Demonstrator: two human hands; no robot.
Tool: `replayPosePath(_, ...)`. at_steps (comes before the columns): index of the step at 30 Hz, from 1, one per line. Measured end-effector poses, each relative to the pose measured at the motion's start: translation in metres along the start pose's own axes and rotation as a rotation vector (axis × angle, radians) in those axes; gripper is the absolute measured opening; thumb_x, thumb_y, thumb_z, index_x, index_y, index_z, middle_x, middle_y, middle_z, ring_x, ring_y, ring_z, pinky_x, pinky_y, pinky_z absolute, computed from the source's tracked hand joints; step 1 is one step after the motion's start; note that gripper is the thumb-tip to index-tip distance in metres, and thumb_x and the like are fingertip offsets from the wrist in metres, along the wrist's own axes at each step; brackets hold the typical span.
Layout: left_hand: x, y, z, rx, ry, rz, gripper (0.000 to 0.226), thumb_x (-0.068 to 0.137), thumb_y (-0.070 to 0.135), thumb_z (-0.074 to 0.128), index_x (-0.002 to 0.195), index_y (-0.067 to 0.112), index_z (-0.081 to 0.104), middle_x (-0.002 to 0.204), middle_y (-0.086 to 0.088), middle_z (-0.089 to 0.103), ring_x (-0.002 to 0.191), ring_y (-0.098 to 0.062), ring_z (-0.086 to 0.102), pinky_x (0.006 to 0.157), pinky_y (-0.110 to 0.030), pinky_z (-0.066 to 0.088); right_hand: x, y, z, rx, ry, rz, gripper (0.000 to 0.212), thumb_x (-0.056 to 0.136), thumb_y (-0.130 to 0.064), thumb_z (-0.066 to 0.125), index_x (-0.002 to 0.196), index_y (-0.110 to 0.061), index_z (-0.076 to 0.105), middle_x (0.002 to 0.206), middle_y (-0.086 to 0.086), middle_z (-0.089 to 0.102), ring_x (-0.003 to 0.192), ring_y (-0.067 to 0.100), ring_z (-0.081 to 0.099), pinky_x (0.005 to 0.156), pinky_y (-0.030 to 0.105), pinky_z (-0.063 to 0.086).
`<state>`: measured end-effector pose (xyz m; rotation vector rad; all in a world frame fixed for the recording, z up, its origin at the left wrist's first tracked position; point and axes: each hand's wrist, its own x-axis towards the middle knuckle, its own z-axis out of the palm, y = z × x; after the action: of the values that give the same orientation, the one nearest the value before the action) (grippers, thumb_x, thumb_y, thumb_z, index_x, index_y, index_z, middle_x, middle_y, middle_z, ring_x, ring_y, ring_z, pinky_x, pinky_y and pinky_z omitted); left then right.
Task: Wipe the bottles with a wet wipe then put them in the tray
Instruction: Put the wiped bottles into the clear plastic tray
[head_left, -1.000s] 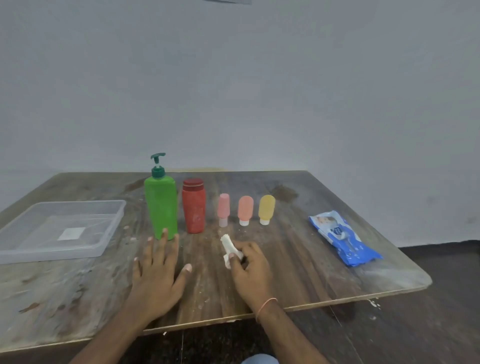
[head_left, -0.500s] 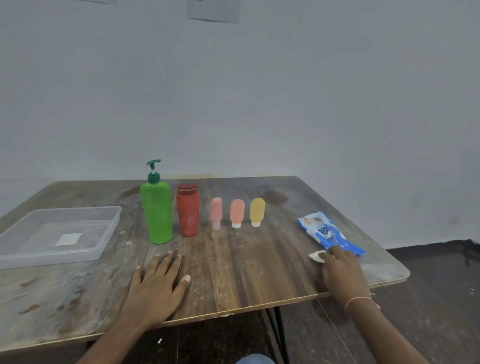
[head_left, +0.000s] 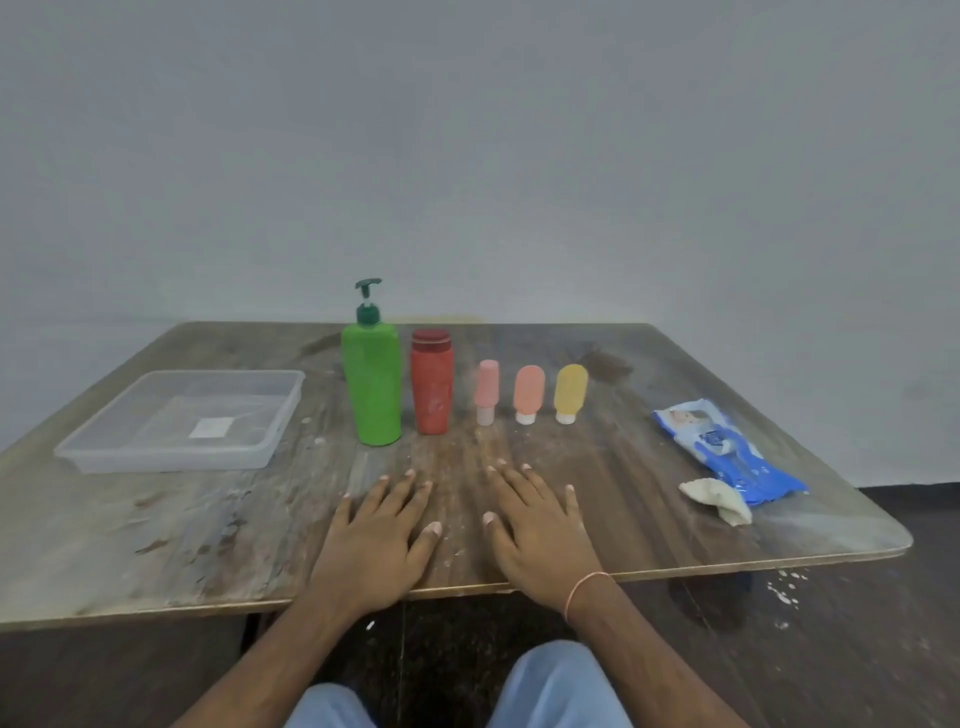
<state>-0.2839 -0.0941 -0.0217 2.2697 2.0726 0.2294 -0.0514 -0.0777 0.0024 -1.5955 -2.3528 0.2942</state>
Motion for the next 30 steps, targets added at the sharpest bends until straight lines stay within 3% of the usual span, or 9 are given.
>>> replayPosePath(4, 0.001, 0.000, -0.001, -0.014, -0.007, -0.008, 0.072, 0.103, 0.068, 0.014, 0.168, 0.040, 0.008, 0.178, 0.014, 0.001, 0.165, -0.017, 0.003, 0.131, -0.058, 0.007, 0.013, -0.010, 0.018, -0.173, -0.119, 0.044, 0.066, 0.108, -0.062, 0.018, 0.170, -0.040, 0.005, 0.177, -0.023, -0.003, 0.166, 0.012, -0.006, 0.128, 0.070, -0.002)
replayPosePath(10, 0.002, -0.002, 0.003, 0.004, 0.014, -0.007, 0.072, 0.102, 0.067, 0.015, 0.169, 0.038, 0.010, 0.178, 0.014, 0.002, 0.165, -0.016, 0.000, 0.131, -0.057, 0.010, 0.014, -0.008, 0.020, -0.295, -0.168, -0.001, 0.077, 0.102, -0.071, 0.008, 0.170, -0.038, -0.005, 0.176, -0.024, -0.016, 0.164, 0.012, -0.018, 0.129, 0.069, 0.005)
replayPosePath(14, 0.008, -0.005, 0.007, 0.002, -0.009, 0.007, 0.074, 0.100, 0.065, 0.033, 0.168, 0.035, 0.025, 0.177, 0.010, 0.015, 0.165, -0.020, 0.011, 0.126, -0.063, 0.020, 0.018, 0.000, 0.028, -0.280, -0.111, -0.039, 0.079, 0.103, -0.064, 0.030, 0.170, -0.024, 0.023, 0.180, -0.009, 0.008, 0.167, 0.024, 0.007, 0.124, 0.073, 0.020)
replayPosePath(20, 0.012, -0.001, -0.013, -0.087, -0.148, -0.022, 0.081, 0.096, 0.059, 0.051, 0.168, 0.029, 0.027, 0.178, 0.004, 0.016, 0.164, -0.026, 0.014, 0.125, -0.066, 0.021, 0.017, -0.007, 0.020, -0.212, -0.139, 0.007, 0.077, 0.103, -0.054, 0.041, 0.169, -0.018, 0.028, 0.180, 0.000, 0.013, 0.166, 0.031, 0.013, 0.123, 0.074, 0.022)
replayPosePath(26, 0.016, -0.004, -0.043, -0.121, -0.329, -0.014, 0.075, 0.100, 0.052, 0.047, 0.168, 0.027, 0.028, 0.178, 0.001, 0.015, 0.163, -0.030, 0.018, 0.122, -0.065, 0.025, -0.003, -0.027, -0.005, -0.103, -0.344, 0.095, 0.077, 0.101, -0.050, 0.050, 0.169, -0.020, 0.029, 0.180, -0.003, 0.009, 0.165, 0.028, 0.016, 0.120, 0.069, 0.026)
replayPosePath(30, 0.017, -0.021, -0.075, -0.241, -0.456, 0.001, 0.060, 0.102, 0.042, 0.040, 0.160, 0.026, 0.044, 0.170, 0.005, 0.035, 0.154, -0.025, 0.038, 0.118, -0.056, 0.042, 0.004, -0.035, -0.039, -0.043, -0.475, 0.154, 0.073, 0.098, -0.049, 0.052, 0.165, -0.024, 0.038, 0.177, -0.006, 0.026, 0.161, 0.025, 0.031, 0.113, 0.069, 0.042)
